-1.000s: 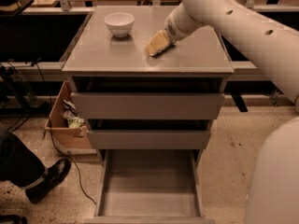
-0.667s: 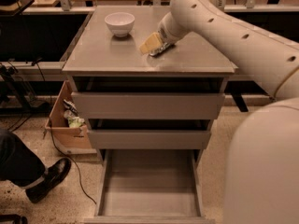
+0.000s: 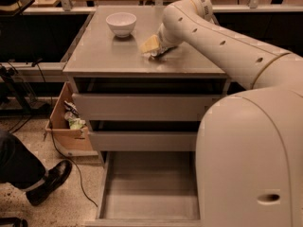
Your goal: Place redbull can into bottom drawer
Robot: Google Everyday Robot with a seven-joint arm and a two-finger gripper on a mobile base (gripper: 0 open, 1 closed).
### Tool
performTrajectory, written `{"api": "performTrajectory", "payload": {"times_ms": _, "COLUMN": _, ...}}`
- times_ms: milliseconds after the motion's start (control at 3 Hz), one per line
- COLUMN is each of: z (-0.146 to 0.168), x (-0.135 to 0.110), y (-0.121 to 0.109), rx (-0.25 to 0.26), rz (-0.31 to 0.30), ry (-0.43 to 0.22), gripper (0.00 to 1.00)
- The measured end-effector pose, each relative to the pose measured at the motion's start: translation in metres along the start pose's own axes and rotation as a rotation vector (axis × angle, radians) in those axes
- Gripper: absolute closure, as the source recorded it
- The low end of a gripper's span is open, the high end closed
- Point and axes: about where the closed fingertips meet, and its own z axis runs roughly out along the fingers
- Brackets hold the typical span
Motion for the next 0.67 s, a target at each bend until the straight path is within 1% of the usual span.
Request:
{"api": "performTrajectory", "payload": {"times_ms": 333, "z": 0.0138, "x": -0.0121, "y": -0.0068, "rx": 0.021, "rz": 0.085, "ry": -0.019, "gripper": 0.18}}
{"api": "performTrajectory", "payload": {"times_ms": 667, "z": 0.0187, "x": -0.0199, "y": -0.01, "rx": 0.049, "rz": 0.116, "ry": -0.016, "gripper": 0.42}}
